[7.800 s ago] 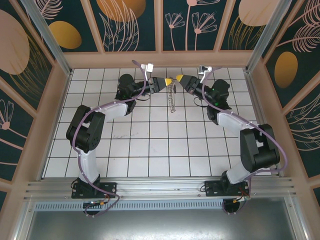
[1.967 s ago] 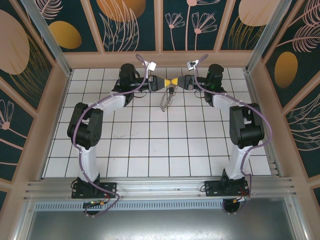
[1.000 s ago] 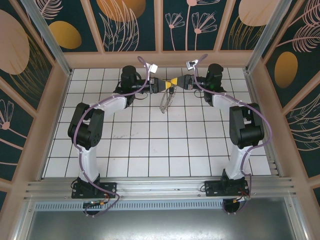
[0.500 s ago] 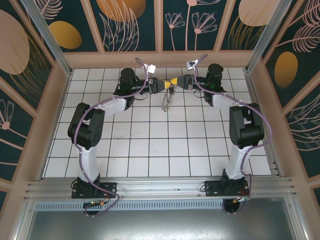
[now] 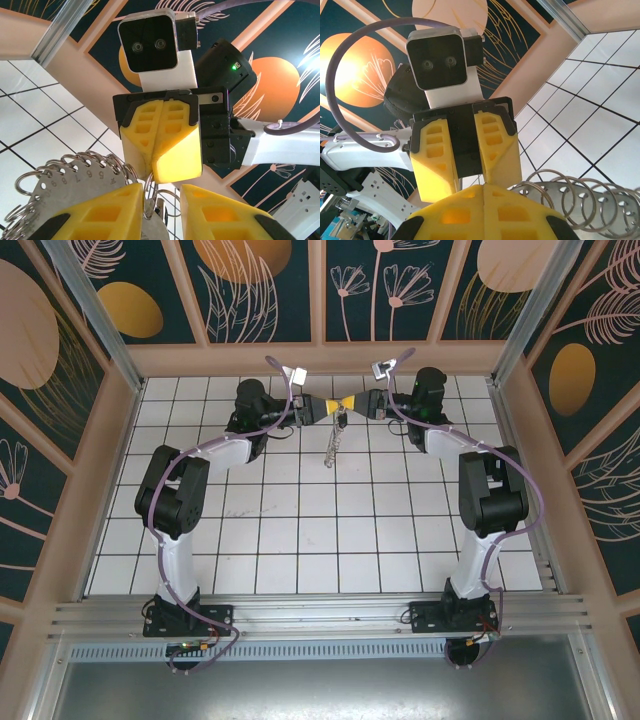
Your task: Put the keys on the keyring
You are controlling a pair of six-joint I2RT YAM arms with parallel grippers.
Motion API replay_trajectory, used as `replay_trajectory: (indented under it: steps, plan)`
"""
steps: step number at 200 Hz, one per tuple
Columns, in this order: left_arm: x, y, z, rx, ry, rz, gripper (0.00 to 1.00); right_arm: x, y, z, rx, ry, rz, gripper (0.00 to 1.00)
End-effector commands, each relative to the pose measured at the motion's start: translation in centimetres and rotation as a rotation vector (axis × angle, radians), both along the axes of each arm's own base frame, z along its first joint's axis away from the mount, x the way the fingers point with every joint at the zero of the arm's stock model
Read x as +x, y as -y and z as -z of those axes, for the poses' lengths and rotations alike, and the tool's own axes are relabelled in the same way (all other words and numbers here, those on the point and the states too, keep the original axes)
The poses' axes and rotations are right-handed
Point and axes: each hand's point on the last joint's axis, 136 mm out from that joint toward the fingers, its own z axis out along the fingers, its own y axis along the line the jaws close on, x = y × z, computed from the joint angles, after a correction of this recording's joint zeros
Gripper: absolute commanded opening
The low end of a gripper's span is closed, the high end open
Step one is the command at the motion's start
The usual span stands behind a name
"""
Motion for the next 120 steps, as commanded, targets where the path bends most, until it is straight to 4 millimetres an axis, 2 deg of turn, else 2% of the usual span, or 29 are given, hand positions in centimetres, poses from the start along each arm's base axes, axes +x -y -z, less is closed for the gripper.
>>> replay_trajectory:
  steps: [1, 73, 86, 120]
  plan:
    - [-0.5, 0.0, -1.7, -0.034, 0.070, 0.027, 0.25, -0.3, -0.4, -1.8, 0.016, 0.077, -0.022, 0.00]
    - [-0.4, 0.6, -0.7, -0.026, 0.052, 0.038, 0.22, -0.3, -0.6, -1.8, 0.018, 0.075, -0.026, 0.00]
    - [-0.3, 0.7, -0.6, -0.025, 0.050, 0.037, 0.19, -0.3, -0.6, -1.9, 0.018, 0.075, -0.025, 0.00]
    - [-0.2, 0.8, -0.4, -0.022, 0.046, 0.036, 0.20, -0.4, -0.8, -1.8, 0.018, 0.075, -0.031, 0.00]
